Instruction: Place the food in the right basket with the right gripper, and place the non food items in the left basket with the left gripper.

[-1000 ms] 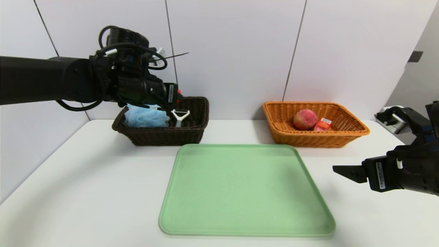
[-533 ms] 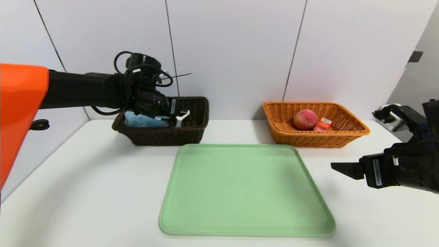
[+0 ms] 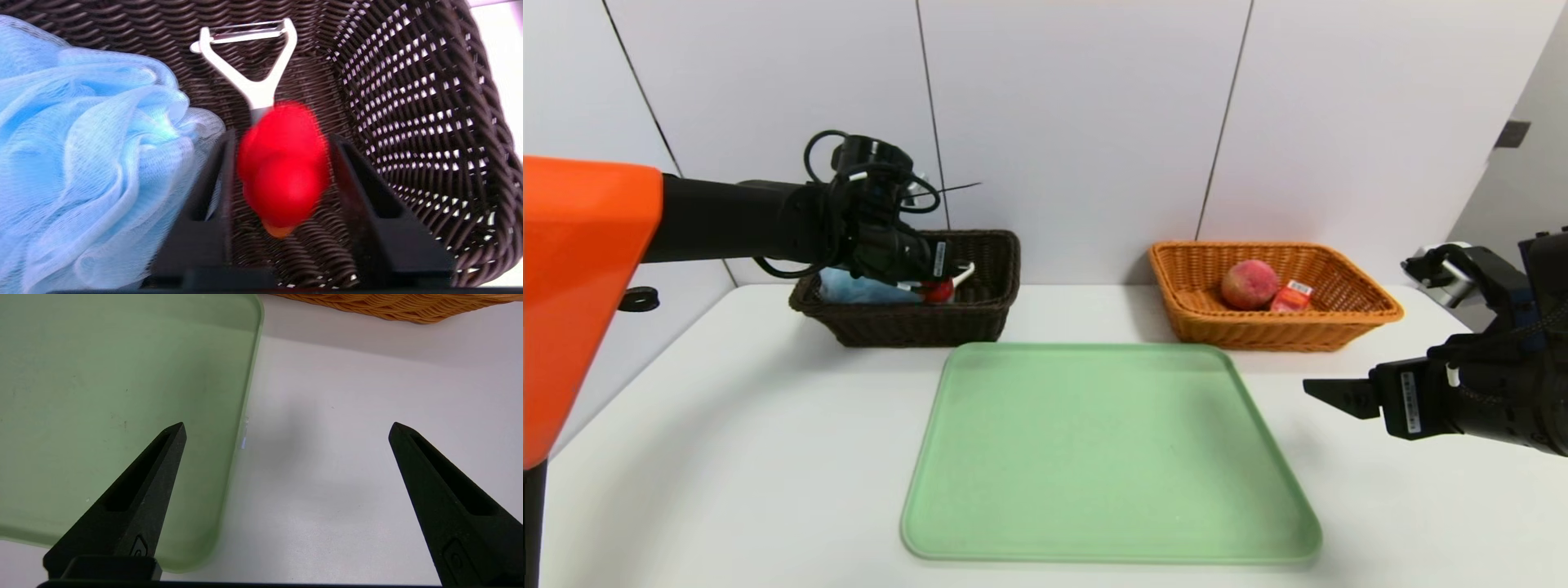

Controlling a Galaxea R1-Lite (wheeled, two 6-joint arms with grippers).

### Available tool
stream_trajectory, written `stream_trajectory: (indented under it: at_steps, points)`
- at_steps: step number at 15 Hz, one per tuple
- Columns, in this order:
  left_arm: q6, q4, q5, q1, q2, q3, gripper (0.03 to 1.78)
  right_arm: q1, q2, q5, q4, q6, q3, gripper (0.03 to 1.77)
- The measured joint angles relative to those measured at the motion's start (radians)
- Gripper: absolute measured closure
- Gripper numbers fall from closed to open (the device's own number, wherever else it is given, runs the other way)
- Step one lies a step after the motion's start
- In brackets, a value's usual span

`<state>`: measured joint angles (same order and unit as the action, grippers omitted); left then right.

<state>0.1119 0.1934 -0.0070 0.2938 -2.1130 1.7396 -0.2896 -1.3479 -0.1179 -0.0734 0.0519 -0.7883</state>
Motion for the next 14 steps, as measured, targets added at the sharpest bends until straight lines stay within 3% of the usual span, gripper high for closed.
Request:
stream_trajectory:
  at_steps: [5, 10, 14]
  points:
    - [-0.002, 0.001, -0.001, -0.005, -0.001, 0.009, 0.55, 0.0, -0.001, 0.0, 0.0, 0.0, 0.0, 0.09]
    - [-0.009, 0.011, -0.002, -0.007, 0.14, 0.007, 0.34, 0.001, 0.007, -0.003, -0.01, 0.001, -0.001, 0.09]
    - [-0.016, 0.157, 0.023, -0.011, 0.359, -0.036, 0.25, 0.066, 0.05, -0.013, -0.016, -0.001, 0.029, 0.09]
